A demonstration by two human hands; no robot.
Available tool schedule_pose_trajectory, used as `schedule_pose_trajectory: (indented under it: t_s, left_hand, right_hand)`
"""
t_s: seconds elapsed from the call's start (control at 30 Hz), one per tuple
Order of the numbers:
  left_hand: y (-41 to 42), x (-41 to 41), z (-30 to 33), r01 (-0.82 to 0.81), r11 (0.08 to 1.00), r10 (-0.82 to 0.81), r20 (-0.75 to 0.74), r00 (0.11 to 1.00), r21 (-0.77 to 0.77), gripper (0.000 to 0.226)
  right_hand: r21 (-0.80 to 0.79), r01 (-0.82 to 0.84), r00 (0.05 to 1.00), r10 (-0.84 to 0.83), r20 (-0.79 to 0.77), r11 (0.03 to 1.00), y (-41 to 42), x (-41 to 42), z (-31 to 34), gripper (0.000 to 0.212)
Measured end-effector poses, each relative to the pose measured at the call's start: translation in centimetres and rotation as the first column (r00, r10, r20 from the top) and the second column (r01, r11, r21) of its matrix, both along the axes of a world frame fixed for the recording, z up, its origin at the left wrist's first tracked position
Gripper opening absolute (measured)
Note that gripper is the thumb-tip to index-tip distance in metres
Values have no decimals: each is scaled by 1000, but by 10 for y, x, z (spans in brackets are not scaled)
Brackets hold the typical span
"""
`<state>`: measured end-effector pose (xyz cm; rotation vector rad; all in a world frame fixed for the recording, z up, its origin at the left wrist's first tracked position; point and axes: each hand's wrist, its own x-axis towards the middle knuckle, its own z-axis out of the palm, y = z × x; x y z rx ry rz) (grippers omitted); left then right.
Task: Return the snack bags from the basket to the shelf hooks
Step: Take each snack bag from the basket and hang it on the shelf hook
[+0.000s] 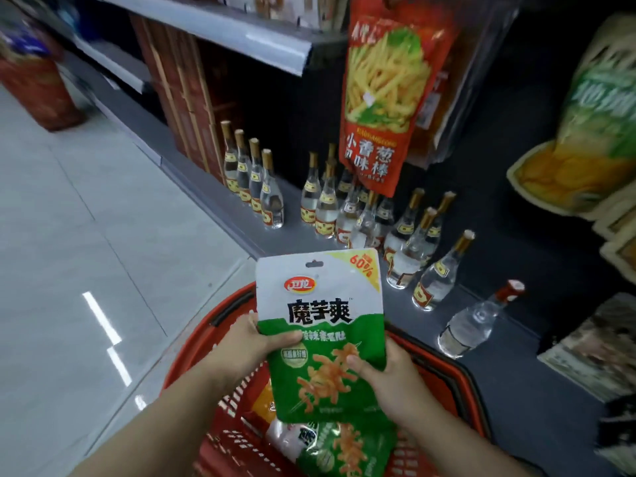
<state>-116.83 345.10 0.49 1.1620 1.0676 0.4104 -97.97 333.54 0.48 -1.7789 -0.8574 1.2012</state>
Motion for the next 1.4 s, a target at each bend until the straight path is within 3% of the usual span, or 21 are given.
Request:
schedule_pose_trajectory:
  t_s: [0.13,0.43,0.63,0.87,1.0,1.13,1.27,1.4]
  left_hand:
    - [-11,2,144,-49,997,47,36,998,58,19]
    - [-40,25,492,-181,943,134,178,975,279,16]
    - [-53,51,653,-199,911,88,302,949,361,17]
    - [-34,82,719,-205,898,5,458,889,388,14]
    - [-13,98,728,-42,925,-150,464,873,378,13]
    - [9,106,734,119,897,-315,426,848,427,51]
    - [29,111,737,170,876,-372,410,833,450,24]
    - [44,117,739,193,853,-415,407,814,484,18]
  right_hand:
    - [38,41,999,-41,-3,998,-9,-3,134,20]
    - [223,118,992,-126,22,968,-37,5,486,24]
    - [368,172,979,-200,39,914,-47,23,641,24]
    - [491,246,960,-280,-4,836,-42,37,715,20]
    - [534,363,913,-405,-42,764,-34,42,726,24]
    - [560,459,858,-507,-80,689,-23,48,735,32]
    - [581,492,819,-570,-57,648,-13,45,739,32]
    - [577,493,789,-614,19,651,-9,36,743,36]
